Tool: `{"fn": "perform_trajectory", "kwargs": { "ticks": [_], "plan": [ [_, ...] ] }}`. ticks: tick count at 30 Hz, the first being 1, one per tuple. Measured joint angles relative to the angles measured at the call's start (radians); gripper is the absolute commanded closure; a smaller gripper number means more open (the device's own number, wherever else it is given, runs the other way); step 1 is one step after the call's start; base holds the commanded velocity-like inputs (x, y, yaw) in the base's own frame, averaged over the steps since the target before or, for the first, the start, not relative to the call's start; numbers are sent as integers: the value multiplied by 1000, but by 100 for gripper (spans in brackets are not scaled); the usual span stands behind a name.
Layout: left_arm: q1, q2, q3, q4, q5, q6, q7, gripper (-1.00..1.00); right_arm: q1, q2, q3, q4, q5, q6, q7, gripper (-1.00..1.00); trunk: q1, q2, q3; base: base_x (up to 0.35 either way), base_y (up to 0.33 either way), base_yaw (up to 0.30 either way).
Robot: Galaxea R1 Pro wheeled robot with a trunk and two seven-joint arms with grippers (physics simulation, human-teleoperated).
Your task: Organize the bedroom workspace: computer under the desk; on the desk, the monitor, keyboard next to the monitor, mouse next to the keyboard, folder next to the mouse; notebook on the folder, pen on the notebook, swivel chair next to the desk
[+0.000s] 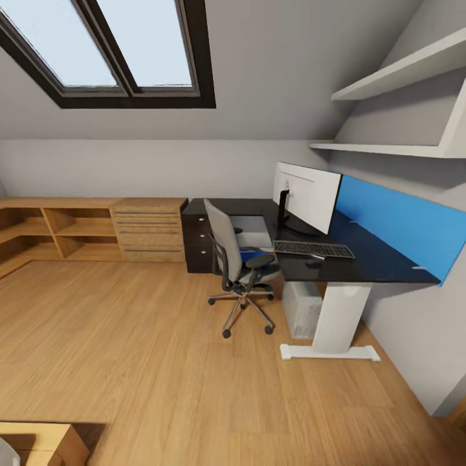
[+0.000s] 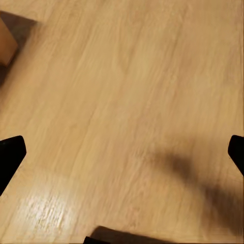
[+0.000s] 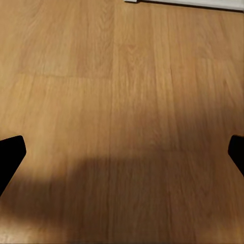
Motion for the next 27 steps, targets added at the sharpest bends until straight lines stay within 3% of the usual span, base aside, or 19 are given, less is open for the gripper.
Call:
{"fn": "perform_trajectory", "kwargs": {
  "ticks": [4, 6, 9, 18, 27],
  "plan": [
    [0, -2, 0, 1, 5, -86, 40, -100, 0, 0, 0, -1, 0, 0, 0, -100, 15, -28, -13, 0, 0, 0],
    [1, -10, -2, 1, 4, -118, 137, -100, 0, 0, -1, -2, -1, 0, -1, -100, 23, -42, -19, 0, 0, 0],
    [1, -18, -6, 1, 0, -127, 208, -100, 0, 0, -1, -2, -1, 0, -1, -100, 35, -63, -28, 0, 0, 0],
    [1, -36, -11, 2, -5, -127, 249, -100, 0, 1, 0, -2, 0, 0, 1, -100, 69, -126, -56, 0, 0, 0],
    [1, -47, -12, 16, -4, -126, 251, -100, 0, 1, 0, -1, 0, 0, 0, -100, 104, -189, -85, 0, 210, 0]
  ]
}}
